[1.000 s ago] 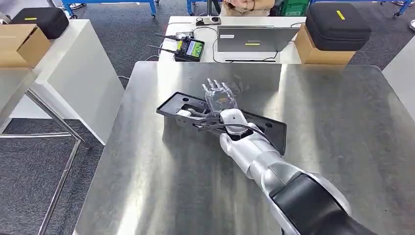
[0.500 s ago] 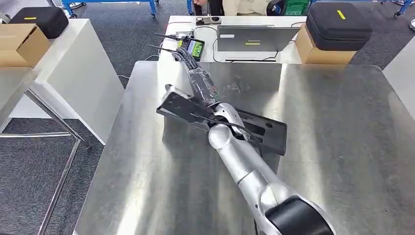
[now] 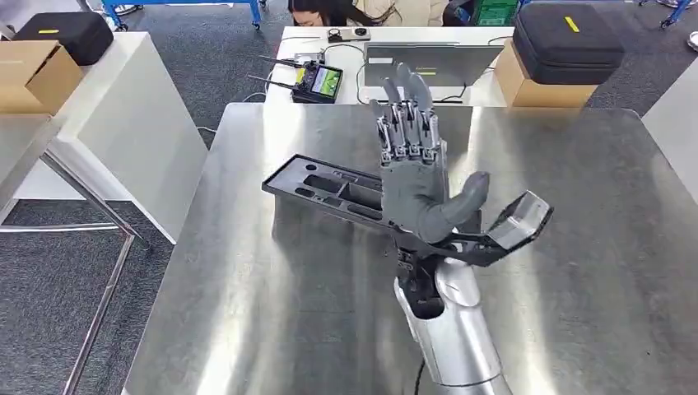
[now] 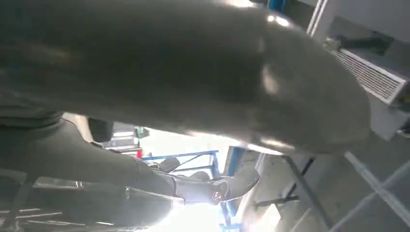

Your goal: Take the parts from the cabinet and place them on the table.

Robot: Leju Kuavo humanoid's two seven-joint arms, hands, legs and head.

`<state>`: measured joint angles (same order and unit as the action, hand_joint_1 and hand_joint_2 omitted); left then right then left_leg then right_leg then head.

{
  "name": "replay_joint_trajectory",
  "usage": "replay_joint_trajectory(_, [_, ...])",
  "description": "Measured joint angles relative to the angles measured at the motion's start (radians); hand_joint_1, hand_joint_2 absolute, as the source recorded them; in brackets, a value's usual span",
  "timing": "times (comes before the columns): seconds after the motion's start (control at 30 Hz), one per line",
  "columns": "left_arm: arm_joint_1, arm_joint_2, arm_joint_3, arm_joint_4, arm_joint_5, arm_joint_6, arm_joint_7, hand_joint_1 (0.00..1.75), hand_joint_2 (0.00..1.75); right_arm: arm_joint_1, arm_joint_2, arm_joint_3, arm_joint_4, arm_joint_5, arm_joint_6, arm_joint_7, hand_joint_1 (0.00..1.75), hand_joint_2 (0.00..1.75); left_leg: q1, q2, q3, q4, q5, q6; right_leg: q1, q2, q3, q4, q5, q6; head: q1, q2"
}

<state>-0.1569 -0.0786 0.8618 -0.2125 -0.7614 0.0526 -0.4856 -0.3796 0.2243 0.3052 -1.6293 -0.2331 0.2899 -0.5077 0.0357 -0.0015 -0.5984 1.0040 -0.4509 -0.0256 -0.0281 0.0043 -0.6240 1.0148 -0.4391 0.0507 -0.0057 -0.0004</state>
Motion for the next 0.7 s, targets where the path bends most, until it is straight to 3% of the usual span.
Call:
replay_joint_trajectory(0.13, [0.0, 0.0, 0.0, 0.0, -0.002, 0.0, 0.0, 0.0, 0.0, 0.02, -0.013, -0.003, -0.046, -0.006, 0.007, 0.0, 0.0, 0.0, 0.0, 0.0, 0.0, 0.0, 0.0, 0.0, 0.0, 0.0, 0.0, 0.0, 0.0, 0.0, 0.0, 0.0])
replay_joint_trajectory(0.3, [-0.001, -0.001, 0.0, 0.0, -0.023, -0.003, 0.005, 0.0, 0.0, 0.098, -0.043, -0.005, -0.109, -0.173, 0.142, -0.04, 0.0, 0.0, 0.0, 0.0, 0.0, 0.0, 0.0, 0.0, 0.0, 0.0, 0.0, 0.0, 0.0, 0.0, 0.0, 0.0])
replay_joint_trajectory(0.5, [-0.005, -0.001, 0.0, 0.0, -0.02, 0.013, 0.004, 0.0, 0.0, 0.145, -0.08, 0.014, -0.118, -0.165, 0.203, -0.045, 0.0, 0.0, -0.001, 0.0, 0.0, 0.0, -0.002, 0.001, 0.0, 0.0, 0.001, 0.0, 0.0, 0.0, 0.0, 0.0])
replay_joint_trajectory(0.53, [-0.007, -0.001, 0.001, 0.0, -0.016, 0.016, 0.003, 0.0, 0.0, 0.144, -0.084, 0.024, -0.106, -0.161, 0.211, -0.047, 0.0, 0.0, -0.001, 0.002, -0.006, 0.012, -0.009, 0.005, -0.035, 0.001, 0.006, -0.008, 0.003, 0.005, -0.003, 0.0])
replay_joint_trajectory(0.6, [-0.007, 0.0, 0.002, 0.0, -0.014, 0.02, 0.001, 0.0, 0.0, 0.141, -0.085, 0.04, -0.087, -0.154, 0.213, -0.051, 0.0, 0.0, -0.001, 0.0, 0.004, -0.006, 0.003, 0.03, -0.019, 0.001, 0.018, -0.026, 0.012, 0.017, -0.008, 0.0])
replay_joint_trajectory(0.63, [-0.007, -0.002, 0.002, 0.0, -0.014, 0.021, -0.001, 0.0, 0.0, 0.14, -0.085, 0.047, -0.083, -0.15, 0.212, -0.051, 0.0, 0.0, 0.007, 0.003, 0.028, -0.043, 0.021, 0.04, 0.001, 0.001, 0.023, -0.035, 0.013, 0.02, -0.005, 0.0])
replay_joint_trajectory(0.67, [-0.006, -0.007, 0.002, 0.0, -0.014, 0.022, -0.004, 0.0, 0.0, 0.137, -0.09, 0.051, -0.073, -0.146, 0.211, -0.052, 0.0, 0.0, 0.013, 0.01, 0.044, -0.067, 0.034, 0.036, -0.007, -0.005, 0.017, -0.016, 0.001, 0.016, -0.006, 0.0])
replay_joint_trajectory(0.7, [-0.007, -0.008, 0.002, 0.0, -0.014, 0.023, -0.005, 0.0, 0.0, 0.132, -0.091, 0.055, -0.063, -0.145, 0.208, -0.053, 0.0, 0.0, 0.018, 0.013, 0.049, -0.075, 0.039, 0.042, -0.006, -0.004, -0.001, 0.035, -0.03, 0.008, -0.003, 0.0])
